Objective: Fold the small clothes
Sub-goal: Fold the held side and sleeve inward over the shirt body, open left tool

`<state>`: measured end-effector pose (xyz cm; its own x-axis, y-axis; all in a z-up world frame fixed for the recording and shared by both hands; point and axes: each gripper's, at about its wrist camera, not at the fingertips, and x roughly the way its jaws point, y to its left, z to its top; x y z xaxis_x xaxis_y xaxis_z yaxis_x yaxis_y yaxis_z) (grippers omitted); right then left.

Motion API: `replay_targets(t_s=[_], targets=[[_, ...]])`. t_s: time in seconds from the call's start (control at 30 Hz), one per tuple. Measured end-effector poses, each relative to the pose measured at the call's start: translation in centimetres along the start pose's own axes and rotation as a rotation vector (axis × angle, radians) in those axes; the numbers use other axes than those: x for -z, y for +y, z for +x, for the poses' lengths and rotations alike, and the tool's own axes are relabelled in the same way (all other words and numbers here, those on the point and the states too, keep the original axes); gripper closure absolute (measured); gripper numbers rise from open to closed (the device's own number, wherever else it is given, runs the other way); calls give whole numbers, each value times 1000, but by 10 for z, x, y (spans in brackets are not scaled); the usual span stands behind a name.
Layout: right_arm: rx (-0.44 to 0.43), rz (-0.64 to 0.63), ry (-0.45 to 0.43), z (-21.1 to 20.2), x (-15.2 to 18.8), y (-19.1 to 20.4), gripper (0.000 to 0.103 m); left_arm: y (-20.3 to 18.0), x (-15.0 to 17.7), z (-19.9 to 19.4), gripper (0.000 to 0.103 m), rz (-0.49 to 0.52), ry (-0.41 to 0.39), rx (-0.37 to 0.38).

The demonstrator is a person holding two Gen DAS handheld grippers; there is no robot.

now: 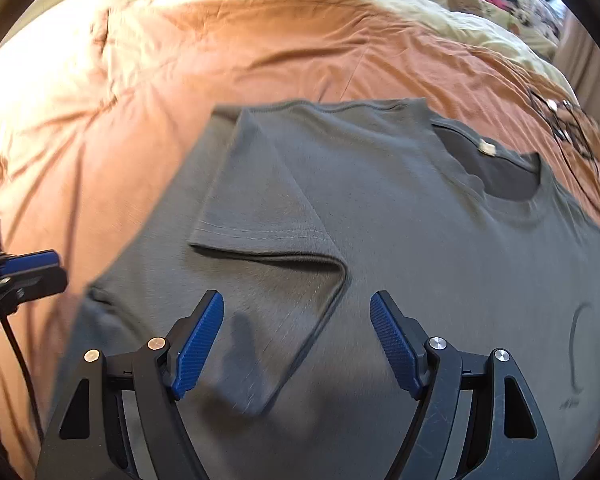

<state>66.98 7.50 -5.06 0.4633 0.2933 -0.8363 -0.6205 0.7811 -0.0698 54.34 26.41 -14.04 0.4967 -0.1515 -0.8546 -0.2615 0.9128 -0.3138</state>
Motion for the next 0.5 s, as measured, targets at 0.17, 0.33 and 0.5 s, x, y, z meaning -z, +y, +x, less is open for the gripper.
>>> replay_targets(t_s=[0.17,0.33,0.5], targets=[[30,-62,30,25,-16,10,28,3,5,18,60,5,35,0],[41,-62,12,40,-33,11,28,5,6,30,63,7,49,-20],[76,-32,-21,48,-44,-4,29,4,5,32,63,11,48,-42]])
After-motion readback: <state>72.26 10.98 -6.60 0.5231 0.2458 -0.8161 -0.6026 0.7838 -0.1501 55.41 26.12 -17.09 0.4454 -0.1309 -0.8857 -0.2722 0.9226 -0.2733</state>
